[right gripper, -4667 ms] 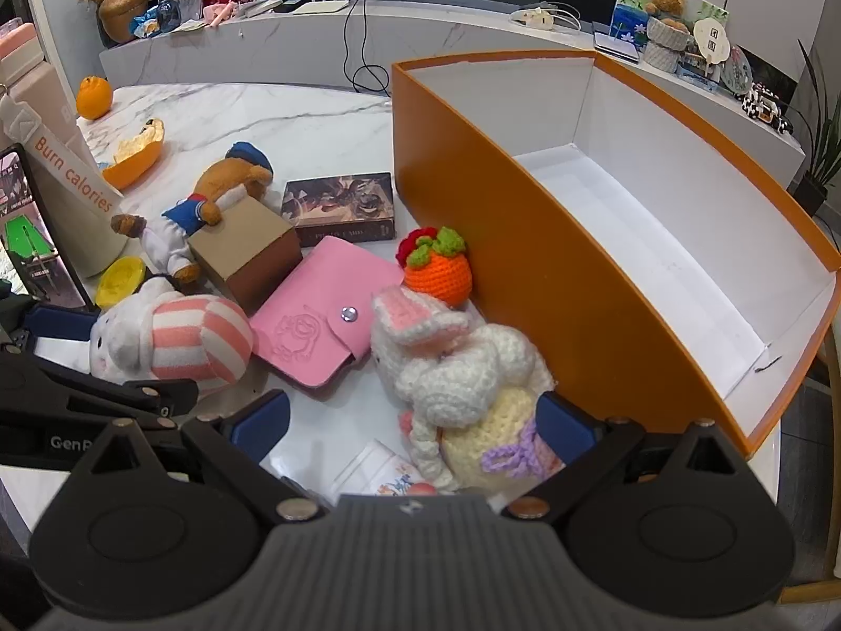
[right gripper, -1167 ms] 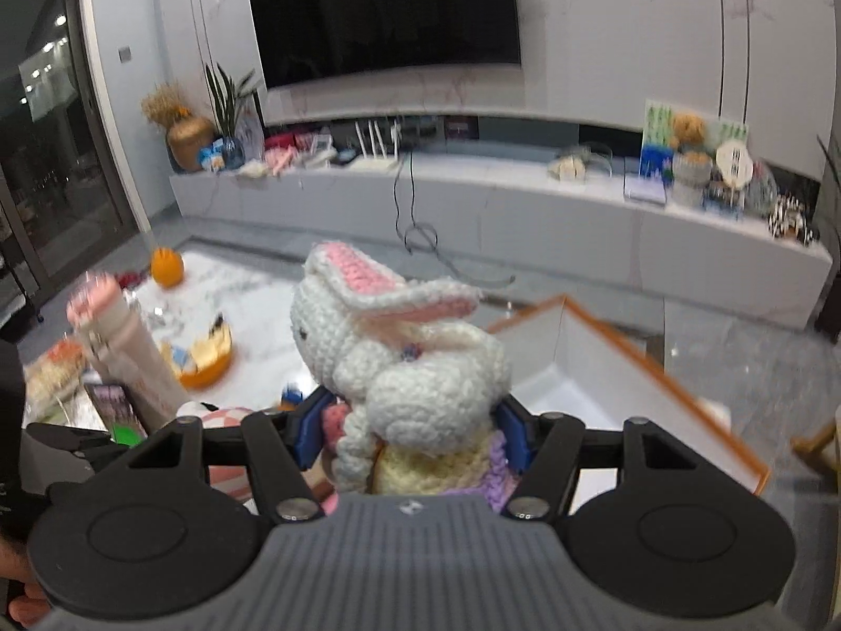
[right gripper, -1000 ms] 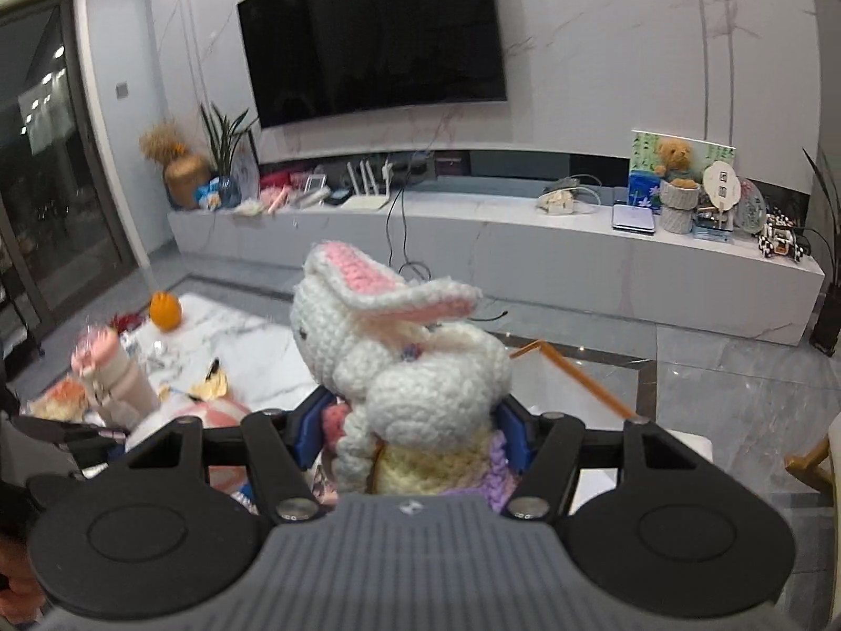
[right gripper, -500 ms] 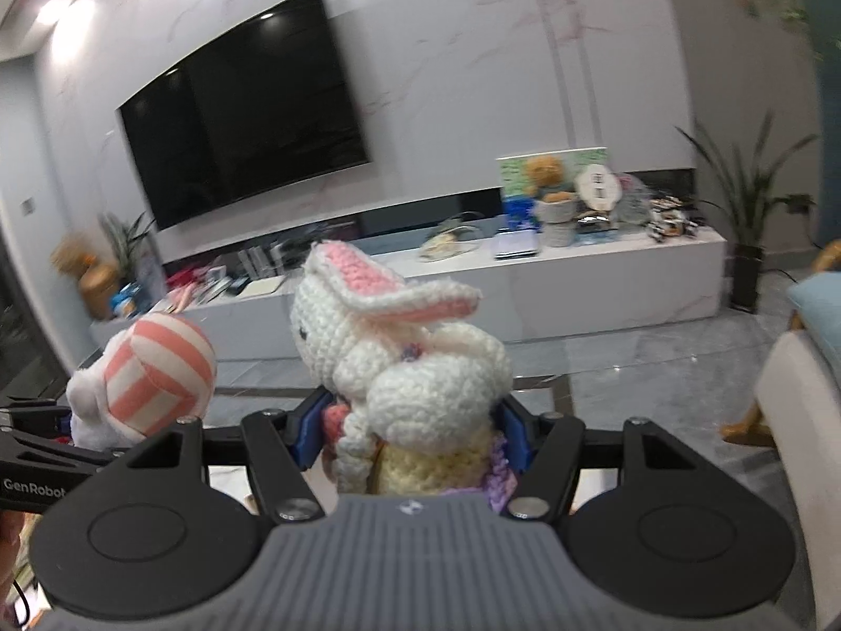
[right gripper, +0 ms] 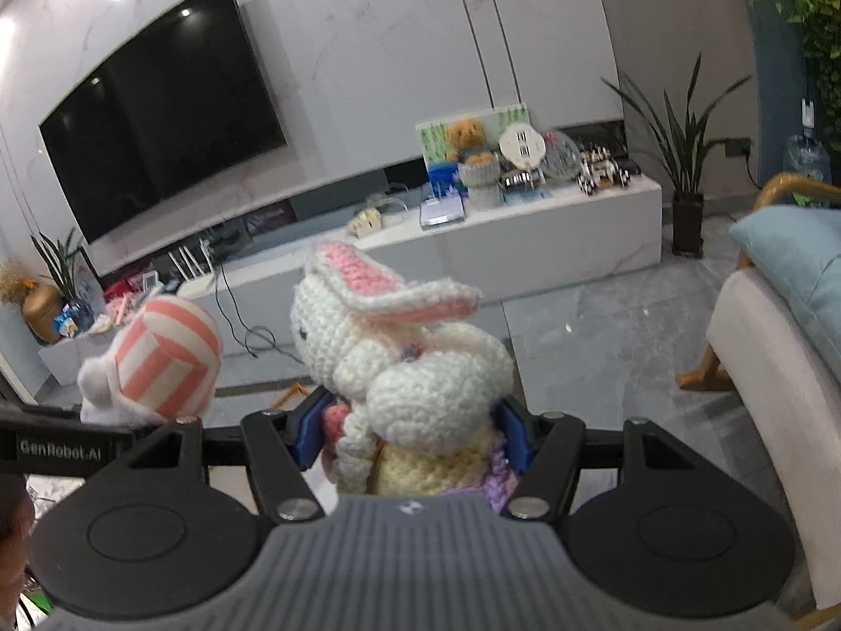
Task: Organize objects
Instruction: 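Lower the plush into the orange box with the left gripper while the right gripper lowers the bunny beside it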
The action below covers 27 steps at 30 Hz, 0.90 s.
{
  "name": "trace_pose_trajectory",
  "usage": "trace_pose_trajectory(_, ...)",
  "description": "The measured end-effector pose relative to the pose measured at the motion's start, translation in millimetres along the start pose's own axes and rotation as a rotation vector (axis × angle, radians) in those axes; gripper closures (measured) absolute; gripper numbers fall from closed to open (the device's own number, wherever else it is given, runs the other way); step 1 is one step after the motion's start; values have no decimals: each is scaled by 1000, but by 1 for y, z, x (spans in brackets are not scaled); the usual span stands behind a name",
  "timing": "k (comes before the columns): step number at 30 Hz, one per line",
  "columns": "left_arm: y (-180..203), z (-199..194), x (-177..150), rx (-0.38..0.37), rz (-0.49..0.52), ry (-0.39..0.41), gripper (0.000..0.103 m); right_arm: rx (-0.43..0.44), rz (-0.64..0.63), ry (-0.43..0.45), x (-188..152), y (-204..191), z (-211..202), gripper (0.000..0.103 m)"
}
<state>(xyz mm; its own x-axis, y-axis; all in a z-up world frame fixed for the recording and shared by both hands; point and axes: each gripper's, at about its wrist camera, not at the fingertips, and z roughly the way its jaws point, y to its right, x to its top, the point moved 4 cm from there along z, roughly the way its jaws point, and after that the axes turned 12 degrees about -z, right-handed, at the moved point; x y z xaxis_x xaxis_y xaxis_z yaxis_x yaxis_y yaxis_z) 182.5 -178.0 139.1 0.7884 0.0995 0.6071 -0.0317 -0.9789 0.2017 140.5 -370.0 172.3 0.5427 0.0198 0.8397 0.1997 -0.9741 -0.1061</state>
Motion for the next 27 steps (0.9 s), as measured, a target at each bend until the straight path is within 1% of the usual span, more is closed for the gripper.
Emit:
trace_pose_trajectory(3, -7, 18, -2, 32, 3, -37, 16, 10, 0, -43, -8, -3, 16, 37)
trace_pose_trajectory(8, -21, 48, -8, 88, 20, -97, 16, 53, -18, -112, -23, -19, 40, 37)
trace_pose_trajectory(13, -40, 62, -17, 123, -10, -140, 16, 78, -58, -179, -40, -36, 59, 37)
trace_pose_trajectory(16, -48, 74, -22, 148, -10, -171, 16, 92, -82, -221, -52, -45, 70, 37)
trace_pose_trajectory(20, -48, 85, -33, 161, 4, -215, 16, 107, -118, -286, -69, -53, 85, 37)
trace_pose_trajectory(27, -53, 106, -51, 168, -10, -279, 16, 128, -171, -426, -110, -58, 110, 37)
